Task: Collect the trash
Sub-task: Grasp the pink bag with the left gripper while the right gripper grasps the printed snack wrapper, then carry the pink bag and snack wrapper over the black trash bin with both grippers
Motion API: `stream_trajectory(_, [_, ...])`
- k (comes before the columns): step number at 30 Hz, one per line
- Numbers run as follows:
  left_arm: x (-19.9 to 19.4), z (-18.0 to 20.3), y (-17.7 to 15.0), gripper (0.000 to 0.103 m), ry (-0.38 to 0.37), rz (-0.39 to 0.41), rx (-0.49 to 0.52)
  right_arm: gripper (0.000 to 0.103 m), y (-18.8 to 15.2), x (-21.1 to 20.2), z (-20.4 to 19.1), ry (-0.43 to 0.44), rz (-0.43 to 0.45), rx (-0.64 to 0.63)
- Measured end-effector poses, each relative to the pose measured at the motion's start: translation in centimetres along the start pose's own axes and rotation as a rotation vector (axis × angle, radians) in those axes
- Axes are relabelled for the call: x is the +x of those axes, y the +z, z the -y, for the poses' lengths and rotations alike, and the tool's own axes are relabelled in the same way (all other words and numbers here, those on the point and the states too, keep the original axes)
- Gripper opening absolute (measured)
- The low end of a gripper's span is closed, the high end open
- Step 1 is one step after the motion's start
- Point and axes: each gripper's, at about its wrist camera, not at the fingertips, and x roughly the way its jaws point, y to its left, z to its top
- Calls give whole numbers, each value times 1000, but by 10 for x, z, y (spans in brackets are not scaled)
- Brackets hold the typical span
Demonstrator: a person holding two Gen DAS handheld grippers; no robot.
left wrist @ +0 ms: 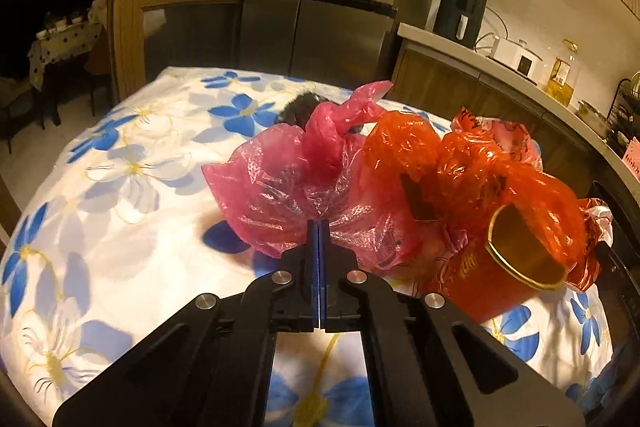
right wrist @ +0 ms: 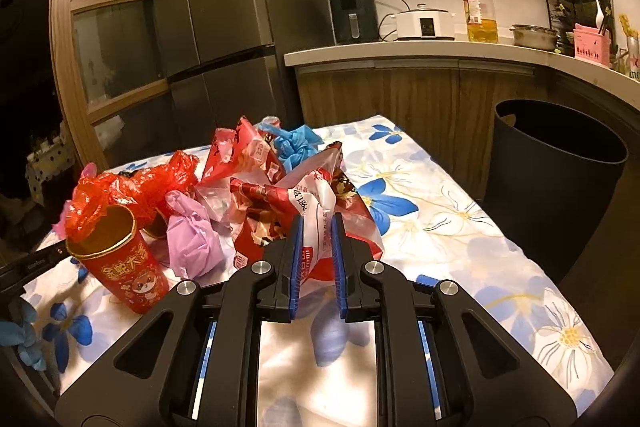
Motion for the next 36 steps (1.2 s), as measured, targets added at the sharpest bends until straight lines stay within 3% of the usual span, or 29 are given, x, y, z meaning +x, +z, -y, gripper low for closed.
stream_trajectory(8, [-51,-16,4,0,35,113,-47,12,3,-27,3,6,44,14])
stream_trajectory(15, [-95,-3,13,0,-8,213,-31,11,9,-52,7,21,87,28])
stream_trajectory(26, [-118,60,11,0,-135,253,73,11,12,-86,31,9,139,60])
stream_trajectory(36, [-108,141,3,0,-283,233,182,10,13,-106,70,-60,171,95])
